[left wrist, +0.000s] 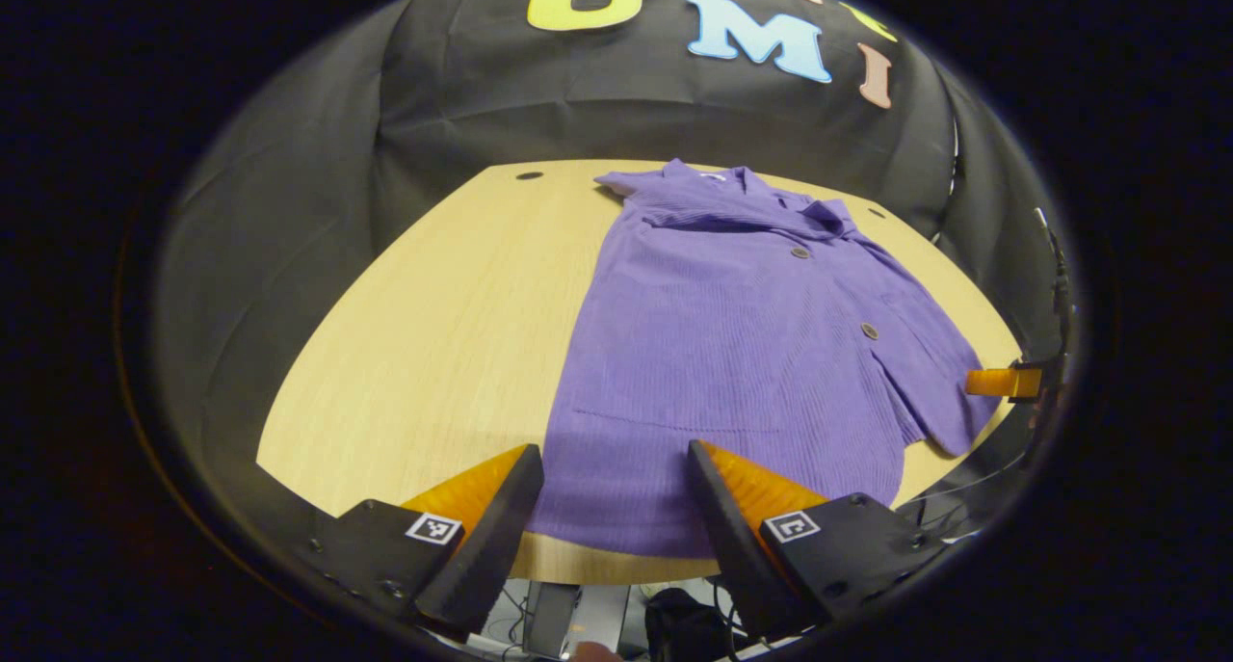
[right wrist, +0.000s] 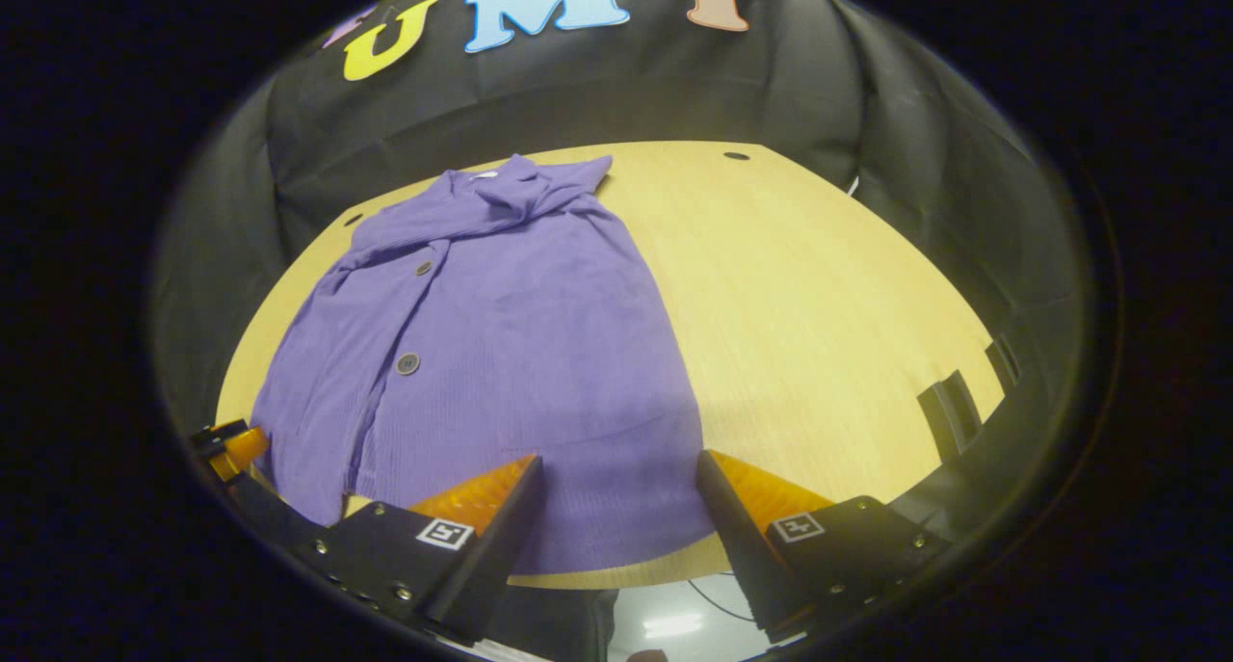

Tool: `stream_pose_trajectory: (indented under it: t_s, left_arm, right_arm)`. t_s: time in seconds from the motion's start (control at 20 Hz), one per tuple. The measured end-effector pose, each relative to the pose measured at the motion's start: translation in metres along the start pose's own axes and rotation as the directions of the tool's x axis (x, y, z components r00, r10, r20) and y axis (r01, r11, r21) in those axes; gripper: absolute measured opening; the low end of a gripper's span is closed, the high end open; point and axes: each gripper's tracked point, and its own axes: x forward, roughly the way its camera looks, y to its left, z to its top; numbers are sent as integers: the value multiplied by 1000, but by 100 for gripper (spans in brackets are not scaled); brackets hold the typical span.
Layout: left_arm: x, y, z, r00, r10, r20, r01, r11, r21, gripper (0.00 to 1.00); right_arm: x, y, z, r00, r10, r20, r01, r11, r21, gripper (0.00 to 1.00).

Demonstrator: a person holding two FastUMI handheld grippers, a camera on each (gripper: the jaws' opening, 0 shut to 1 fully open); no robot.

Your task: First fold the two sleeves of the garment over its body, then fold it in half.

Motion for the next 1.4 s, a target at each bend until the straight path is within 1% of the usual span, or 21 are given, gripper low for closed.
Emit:
stream_pose_trajectory:
  t_s: [0.1,0.15,0.2,0.25,0.3,0.4,0.45,0.5,0.55,0.6,0.65,0.7,0.75,0.8,0.85,0.9,1.0,1.05,1.1,1.25,1.4]
  left_arm:
    - [3,-7,-1,1000,-6,-7,6,999,37,99]
    - [3,-10,-1,1000,-11,-7,11,999,41,93]
    - [4,-13,1,1000,-17,-4,17,999,45,100]
    - [5,-15,3,1000,-21,1,21,999,45,86]
    - [7,-17,4,1000,-22,4,22,999,40,81]
    - [8,-26,3,999,-38,9,37,998,46,67]
    - [8,-29,4,999,-44,7,44,998,48,60]
    - [9,-32,5,998,-55,12,54,997,52,53]
    - [10,-36,5,998,-66,12,66,997,50,39]
    - [11,-37,6,997,-70,15,70,997,42,32]
    - [11,-38,7,997,-78,15,78,997,26,22]
    - [11,-40,7,995,-97,8,97,995,23,20]
    - [11,-42,7,994,-109,-1,109,994,20,19]
    - [14,-40,11,995,-102,2,102,995,-15,18]
    - [13,-36,13,994,-109,-2,108,993,-50,7]
    - [13,-37,13,993,-116,-9,115,992,-59,7]
    - [13,-45,15,991,-135,-18,133,986,-98,7]
    - [9,-48,21,989,-148,-9,146,984,-104,7]
    - [4,-50,29,986,-164,10,164,981,-102,7]
    - [-14,-61,65,972,-216,88,226,966,-128,7]
    - [-24,-69,95,960,-247,131,268,946,-181,7]
  right_arm:
    - [5,3,-2,1000,-24,2,24,999,-37,100]
    - [4,6,-1,1000,-23,8,23,998,-57,100]
    - [3,8,-3,1000,-22,5,22,997,-68,100]
    - [2,8,-2,1000,-22,4,22,998,-66,100]
    - [3,8,-2,1000,-23,-5,23,998,-63,100]
    - [5,12,-1,1000,-15,-22,13,998,-67,99]
    - [4,14,0,1000,-5,-24,4,997,-77,93]
    - [4,17,1,1000,-4,-20,3,998,-63,93]
    - [4,19,1,1000,-12,-17,11,999,-53,68]
    - [5,18,2,1000,-11,-19,10,998,-61,65]
    - [5,22,3,1000,-4,-10,3,999,-45,65]
    - [8,21,3,1000,-15,-6,15,1000,-16,46]
    - [8,23,3,1000,-19,-12,19,1000,-20,28]
    - [8,26,4,1000,-17,-1,17,1000,-22,28]
    - [7,23,4,1000,-27,0,27,1000,9,17]
    - [8,25,8,1000,-29,1,29,999,16,7]
    - [4,28,14,1000,-19,3,18,998,56,7]
    - [1,30,19,1000,-3,17,2,997,76,4]
    - [-5,32,26,999,6,38,-9,996,89,4]
    - [-22,40,50,994,44,101,-54,994,97,4]
    - [-36,49,77,981,99,164,-116,989,94,4]
